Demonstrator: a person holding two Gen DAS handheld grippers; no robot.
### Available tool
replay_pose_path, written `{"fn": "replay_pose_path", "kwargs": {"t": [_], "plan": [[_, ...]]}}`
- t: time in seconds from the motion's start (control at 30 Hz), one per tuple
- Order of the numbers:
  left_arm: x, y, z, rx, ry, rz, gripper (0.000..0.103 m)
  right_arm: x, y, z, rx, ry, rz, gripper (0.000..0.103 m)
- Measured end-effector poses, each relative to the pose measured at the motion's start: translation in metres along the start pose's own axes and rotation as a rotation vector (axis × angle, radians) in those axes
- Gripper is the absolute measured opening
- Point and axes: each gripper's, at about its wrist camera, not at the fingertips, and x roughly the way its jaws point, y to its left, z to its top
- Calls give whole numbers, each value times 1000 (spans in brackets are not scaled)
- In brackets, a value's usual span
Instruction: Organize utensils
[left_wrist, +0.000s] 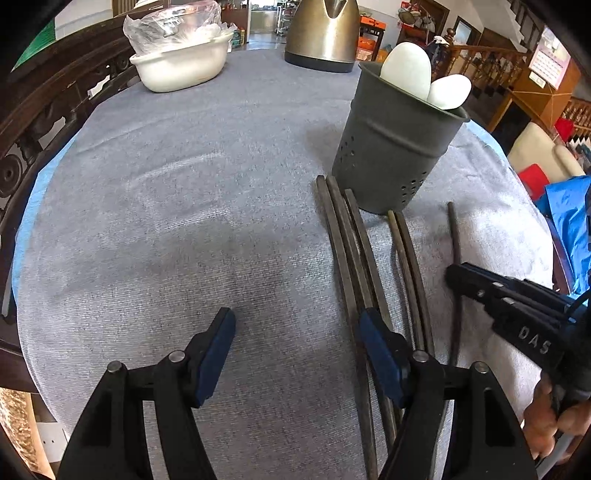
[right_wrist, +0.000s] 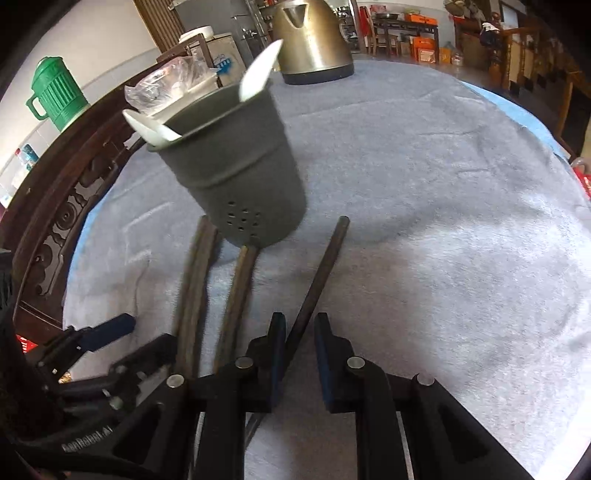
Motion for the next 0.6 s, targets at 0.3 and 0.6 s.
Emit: {"fn": "replay_pose_path", "kwargs": {"t": [0.3,0.6], "plan": [[-10,16,-19,-25,9,14,72,-9,-22,-8,14,-2,-25,17],[-23,25,-17,-28,21,49,68,-15,-42,-5,80,32,-27,17]]}}
